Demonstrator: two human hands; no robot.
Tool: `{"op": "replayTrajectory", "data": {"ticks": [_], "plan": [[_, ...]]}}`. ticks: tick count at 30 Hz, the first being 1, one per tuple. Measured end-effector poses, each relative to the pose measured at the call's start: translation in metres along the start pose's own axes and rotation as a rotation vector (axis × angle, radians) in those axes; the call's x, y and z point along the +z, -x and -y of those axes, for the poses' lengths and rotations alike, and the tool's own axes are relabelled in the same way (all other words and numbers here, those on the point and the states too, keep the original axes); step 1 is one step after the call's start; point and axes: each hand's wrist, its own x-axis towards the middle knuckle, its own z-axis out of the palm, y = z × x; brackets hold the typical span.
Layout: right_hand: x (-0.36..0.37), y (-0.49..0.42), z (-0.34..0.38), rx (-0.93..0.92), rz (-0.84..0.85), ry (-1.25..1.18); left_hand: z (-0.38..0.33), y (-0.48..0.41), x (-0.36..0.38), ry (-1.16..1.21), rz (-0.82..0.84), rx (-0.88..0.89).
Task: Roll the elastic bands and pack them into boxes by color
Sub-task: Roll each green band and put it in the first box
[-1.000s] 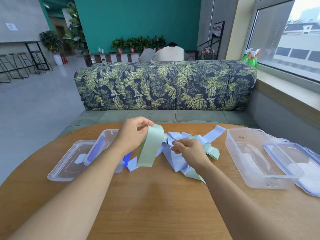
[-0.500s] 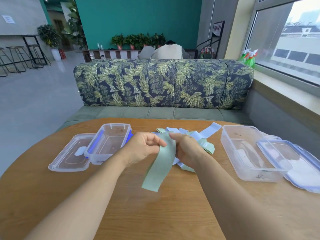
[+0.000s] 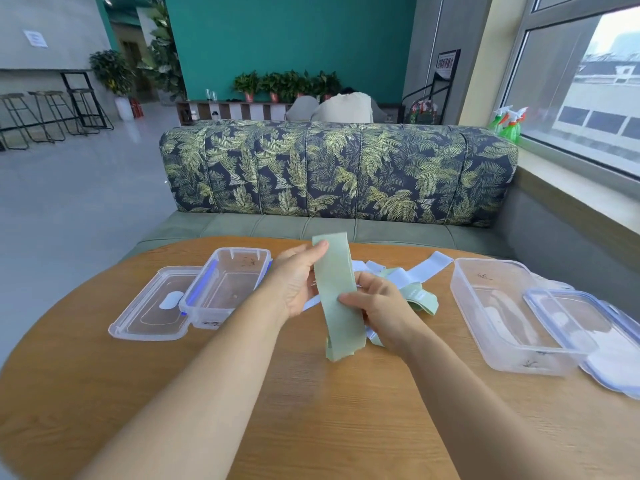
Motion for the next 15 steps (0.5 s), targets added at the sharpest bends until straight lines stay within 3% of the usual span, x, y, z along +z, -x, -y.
{"op": "replayTrajectory", "data": {"ticks": [5,12,15], "plan": [[0.0,-0.004,0.017,-0.051,-0.141,-0.066,-0.003,0.004,0.001,-0.09,0.02,0.053],[0.011,-0.009,0.057,-0.29,-0.265,0.1,-0.007,0.013,-0.001,-0.103,0.124,0.152],[0.017,-0.001,0.074,-0.311,-0.236,0.03,0.002,0.024,-0.011,-0.081,0.239,0.064]]}}
